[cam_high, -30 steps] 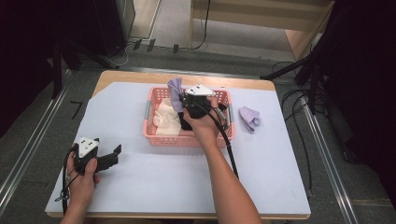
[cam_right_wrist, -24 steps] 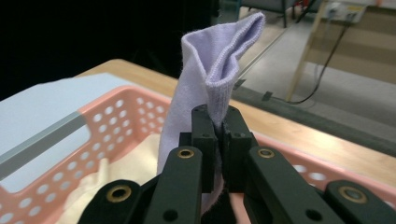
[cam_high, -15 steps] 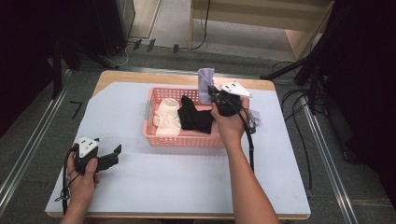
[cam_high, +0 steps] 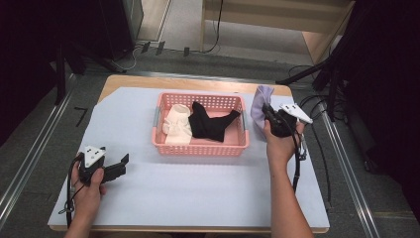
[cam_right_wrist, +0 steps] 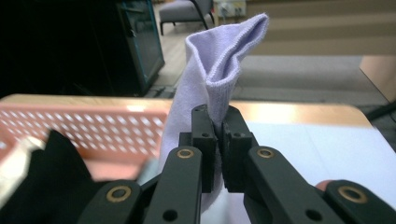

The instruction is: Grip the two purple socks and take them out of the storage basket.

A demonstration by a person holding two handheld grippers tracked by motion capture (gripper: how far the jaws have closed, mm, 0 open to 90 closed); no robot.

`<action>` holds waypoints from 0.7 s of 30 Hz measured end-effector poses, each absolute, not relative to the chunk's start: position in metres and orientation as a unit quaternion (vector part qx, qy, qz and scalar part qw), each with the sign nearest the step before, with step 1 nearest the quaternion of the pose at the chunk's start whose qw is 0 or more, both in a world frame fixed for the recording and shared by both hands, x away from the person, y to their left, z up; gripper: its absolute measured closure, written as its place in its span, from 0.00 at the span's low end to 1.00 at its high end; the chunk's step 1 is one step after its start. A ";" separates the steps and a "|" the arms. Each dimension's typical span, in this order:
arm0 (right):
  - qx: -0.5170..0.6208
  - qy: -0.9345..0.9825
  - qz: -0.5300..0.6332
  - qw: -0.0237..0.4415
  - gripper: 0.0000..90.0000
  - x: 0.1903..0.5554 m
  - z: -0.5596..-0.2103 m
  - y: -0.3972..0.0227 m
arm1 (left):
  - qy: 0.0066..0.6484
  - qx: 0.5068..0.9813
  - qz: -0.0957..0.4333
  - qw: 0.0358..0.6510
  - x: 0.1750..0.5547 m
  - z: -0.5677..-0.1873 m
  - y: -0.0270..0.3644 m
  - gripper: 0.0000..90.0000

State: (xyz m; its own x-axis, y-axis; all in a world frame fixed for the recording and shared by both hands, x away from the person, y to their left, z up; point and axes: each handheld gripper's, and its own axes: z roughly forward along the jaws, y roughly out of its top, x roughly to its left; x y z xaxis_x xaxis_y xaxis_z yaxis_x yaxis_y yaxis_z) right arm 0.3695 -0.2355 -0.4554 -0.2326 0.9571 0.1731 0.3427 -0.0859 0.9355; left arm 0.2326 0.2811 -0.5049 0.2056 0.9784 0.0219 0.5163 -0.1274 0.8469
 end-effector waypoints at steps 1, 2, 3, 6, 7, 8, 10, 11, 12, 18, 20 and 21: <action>0.539 0.603 0.503 0.306 0.95 0.369 -0.455 -0.235 | 0.547 0.683 0.312 0.369 0.233 -0.505 0.281 0.18; 0.555 0.601 0.493 0.294 0.94 0.366 -0.466 -0.245 | 0.548 0.682 0.312 0.370 0.233 -0.505 0.281 0.18; 0.563 0.603 0.488 0.285 0.91 0.366 -0.469 -0.247 | 0.547 0.682 0.313 0.370 0.233 -0.505 0.281 0.18; 0.579 0.596 0.487 0.269 0.76 0.363 -0.477 -0.255 | 0.548 0.682 0.313 0.370 0.232 -0.505 0.281 0.18; 0.589 0.592 0.484 0.263 0.66 0.358 -0.481 -0.263 | 0.549 0.681 0.312 0.371 0.232 -0.505 0.281 0.18; 0.590 0.591 0.480 0.269 0.62 0.355 -0.483 -0.267 | 0.549 0.681 0.312 0.371 0.232 -0.505 0.281 0.18; 0.593 0.586 0.479 0.274 0.60 0.347 -0.486 -0.275 | 0.550 0.682 0.311 0.369 0.232 -0.504 0.281 0.18; 0.592 0.586 0.481 0.275 0.59 0.341 -0.487 -0.280 | 0.549 0.682 0.312 0.369 0.232 -0.505 0.281 0.18; 0.592 0.586 0.481 0.275 0.59 0.341 -0.487 -0.280 | 0.549 0.682 0.312 0.369 0.232 -0.505 0.281 0.18; 0.574 0.595 0.486 0.282 0.56 0.303 -0.501 -0.304 | 0.551 0.677 0.315 0.373 0.232 -0.505 0.281 0.18; 0.575 0.593 0.486 0.286 0.54 0.292 -0.506 -0.311 | 0.550 0.680 0.315 0.370 0.232 -0.505 0.280 0.18; 0.574 0.594 0.486 0.286 0.54 0.287 -0.509 -0.315 | 0.550 0.680 0.315 0.369 0.232 -0.505 0.280 0.18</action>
State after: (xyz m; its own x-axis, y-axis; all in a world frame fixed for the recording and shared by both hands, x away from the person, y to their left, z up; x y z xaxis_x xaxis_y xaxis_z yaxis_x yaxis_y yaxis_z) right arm 0.2865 -0.3154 -0.5086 -0.1769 0.9598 0.2181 0.4036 -0.1313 0.9054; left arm 0.2321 0.2804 -0.5047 0.1967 0.9802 0.0223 0.5151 -0.1226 0.8483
